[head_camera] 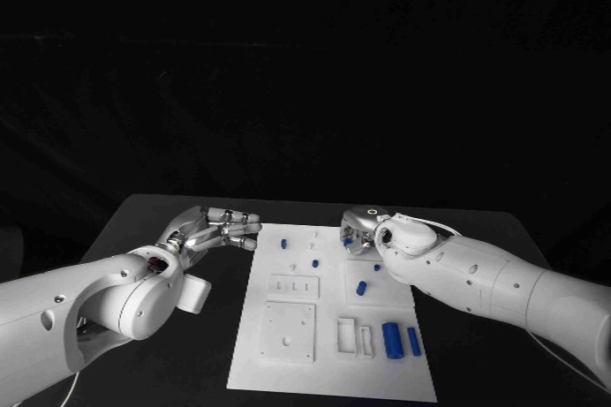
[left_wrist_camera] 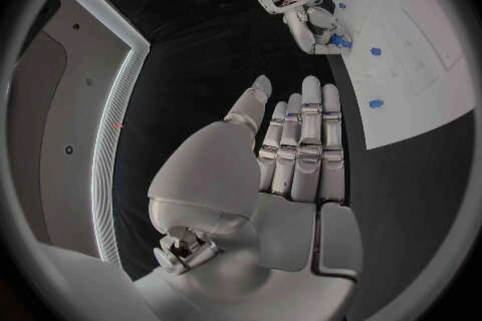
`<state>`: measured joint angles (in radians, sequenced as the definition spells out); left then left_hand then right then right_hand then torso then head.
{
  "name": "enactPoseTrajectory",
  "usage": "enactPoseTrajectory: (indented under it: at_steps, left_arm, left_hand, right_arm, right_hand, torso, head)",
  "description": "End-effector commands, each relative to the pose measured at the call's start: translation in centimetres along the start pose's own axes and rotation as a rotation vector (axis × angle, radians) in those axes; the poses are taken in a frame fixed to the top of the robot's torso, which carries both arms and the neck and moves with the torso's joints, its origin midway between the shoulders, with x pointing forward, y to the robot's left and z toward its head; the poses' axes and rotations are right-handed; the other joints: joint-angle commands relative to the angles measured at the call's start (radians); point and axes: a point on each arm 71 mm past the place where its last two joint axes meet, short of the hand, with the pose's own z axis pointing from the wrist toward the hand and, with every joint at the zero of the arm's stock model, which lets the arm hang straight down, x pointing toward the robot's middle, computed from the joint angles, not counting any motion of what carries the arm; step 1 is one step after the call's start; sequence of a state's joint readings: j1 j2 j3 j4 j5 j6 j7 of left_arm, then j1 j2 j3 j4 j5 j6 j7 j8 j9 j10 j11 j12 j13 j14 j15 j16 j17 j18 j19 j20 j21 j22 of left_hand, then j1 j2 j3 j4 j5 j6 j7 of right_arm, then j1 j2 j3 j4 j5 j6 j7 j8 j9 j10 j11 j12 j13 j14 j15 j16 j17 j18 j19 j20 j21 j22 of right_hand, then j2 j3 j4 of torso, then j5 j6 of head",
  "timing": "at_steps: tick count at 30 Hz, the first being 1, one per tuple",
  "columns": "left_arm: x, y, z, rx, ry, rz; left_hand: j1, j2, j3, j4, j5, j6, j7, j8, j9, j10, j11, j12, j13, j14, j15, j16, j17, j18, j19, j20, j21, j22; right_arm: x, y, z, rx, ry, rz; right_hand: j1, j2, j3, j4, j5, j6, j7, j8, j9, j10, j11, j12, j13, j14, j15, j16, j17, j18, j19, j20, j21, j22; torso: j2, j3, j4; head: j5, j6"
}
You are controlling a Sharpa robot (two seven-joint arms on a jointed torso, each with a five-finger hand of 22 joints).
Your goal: Assemble the parts on the task board
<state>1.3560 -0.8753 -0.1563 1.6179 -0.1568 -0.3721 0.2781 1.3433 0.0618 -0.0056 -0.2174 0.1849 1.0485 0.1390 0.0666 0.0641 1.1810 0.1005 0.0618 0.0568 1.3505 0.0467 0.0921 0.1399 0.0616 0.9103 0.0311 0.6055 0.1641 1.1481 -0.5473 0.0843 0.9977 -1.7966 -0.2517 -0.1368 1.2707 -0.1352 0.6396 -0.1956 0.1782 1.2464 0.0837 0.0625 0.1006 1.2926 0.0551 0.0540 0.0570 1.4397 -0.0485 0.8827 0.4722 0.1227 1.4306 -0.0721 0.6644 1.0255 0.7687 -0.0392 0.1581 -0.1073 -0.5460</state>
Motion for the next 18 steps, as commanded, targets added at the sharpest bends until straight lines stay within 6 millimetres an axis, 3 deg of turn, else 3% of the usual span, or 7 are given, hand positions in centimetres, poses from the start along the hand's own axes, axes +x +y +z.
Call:
enactPoseTrajectory:
  at_steps: [1,8,14,18]
  left_arm:
    - [0.2,-0.1,0.0,0.001,0.015,-0.008]
    - [0.1,-0.1,0.0,-0.001,0.011,-0.007]
    - [0.1,-0.1,0.1,-0.002,0.012,-0.007]
    - [0.2,-0.1,0.1,-0.002,0.013,-0.007]
  left_hand:
    - [-0.003,0.006,-0.005,0.001,-0.005,-0.006,-0.003,-0.002,0.000,-0.006,0.001,-0.003,0.002,-0.006,0.002,0.001,0.001,-0.008,0.006,-0.001,-0.005,-0.001]
    - [-0.001,0.008,-0.005,0.000,-0.005,-0.006,-0.003,-0.002,0.000,-0.007,0.001,-0.003,0.001,-0.005,0.002,0.001,0.001,-0.008,0.007,-0.001,-0.004,-0.002]
    - [-0.001,0.008,-0.005,0.000,-0.005,-0.006,-0.003,-0.002,0.000,-0.007,0.001,-0.003,0.001,-0.005,0.002,0.001,0.001,-0.008,0.007,-0.001,-0.004,-0.002]
    - [0.001,0.009,-0.007,-0.003,-0.004,-0.006,-0.002,-0.003,0.000,-0.008,0.002,-0.003,0.001,-0.006,0.002,0.001,0.001,-0.008,0.006,-0.001,-0.002,-0.003]
  right_arm:
    - [-0.6,0.2,0.0,0.008,-0.081,-0.013]
    - [-1.3,1.6,0.1,0.002,-0.137,-0.004]
    - [-1.6,2.9,0.6,0.001,-0.163,0.006]
    - [-1.6,3.6,1.0,0.001,-0.171,0.009]
  right_hand:
    - [0.012,0.013,0.006,0.001,-0.008,0.010,0.000,0.002,0.003,0.026,-0.019,0.004,0.004,0.001,-0.005,-0.006,0.005,0.006,-0.003,-0.003,0.004,0.017]
    - [0.020,0.006,0.016,0.008,-0.034,0.014,-0.001,0.002,0.005,0.029,-0.020,0.004,0.003,0.004,-0.004,-0.010,0.013,0.002,0.002,-0.003,-0.007,0.047]
    - [0.021,0.002,0.020,0.011,-0.035,0.015,-0.001,0.001,0.004,0.029,-0.020,0.004,0.004,0.004,-0.004,-0.014,0.017,-0.001,0.011,-0.003,-0.033,0.077]
    - [0.021,0.002,0.020,0.011,-0.035,0.015,-0.001,0.001,0.004,0.029,-0.020,0.004,0.004,0.004,-0.004,-0.014,0.017,-0.001,0.011,-0.003,-0.033,0.077]
  torso:
    - [0.001,-0.0008,-0.0003]
    - [0.003,0.0012,-0.0012]
    - [0.002,-0.0042,0.0026]
    - [0.004,-0.0022,0.0039]
  head:
    - [0.003,0.004]
    - [0.007,0.012]
    - [0.007,0.015]
    - [0.007,0.015]
